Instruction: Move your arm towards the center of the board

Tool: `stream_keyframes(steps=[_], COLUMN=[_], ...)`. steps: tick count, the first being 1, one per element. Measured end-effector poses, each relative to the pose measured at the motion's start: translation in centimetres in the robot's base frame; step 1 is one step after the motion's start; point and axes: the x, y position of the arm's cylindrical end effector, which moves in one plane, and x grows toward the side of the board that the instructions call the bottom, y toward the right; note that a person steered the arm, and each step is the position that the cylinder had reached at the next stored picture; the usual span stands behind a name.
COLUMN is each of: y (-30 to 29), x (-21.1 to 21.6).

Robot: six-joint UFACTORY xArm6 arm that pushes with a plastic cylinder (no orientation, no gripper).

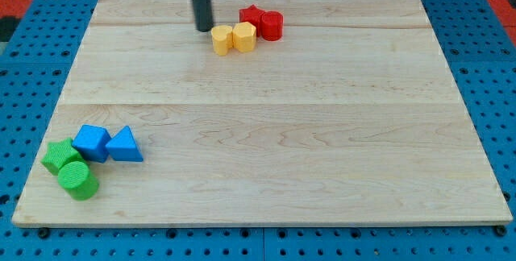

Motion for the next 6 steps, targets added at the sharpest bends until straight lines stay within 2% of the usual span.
stream_keyframes(steps=[1,2,3,5,6], y=[-1.2,0.3,4.0,7.2,9.4], x=[3.8,7.0,7.0,6.1,12.2])
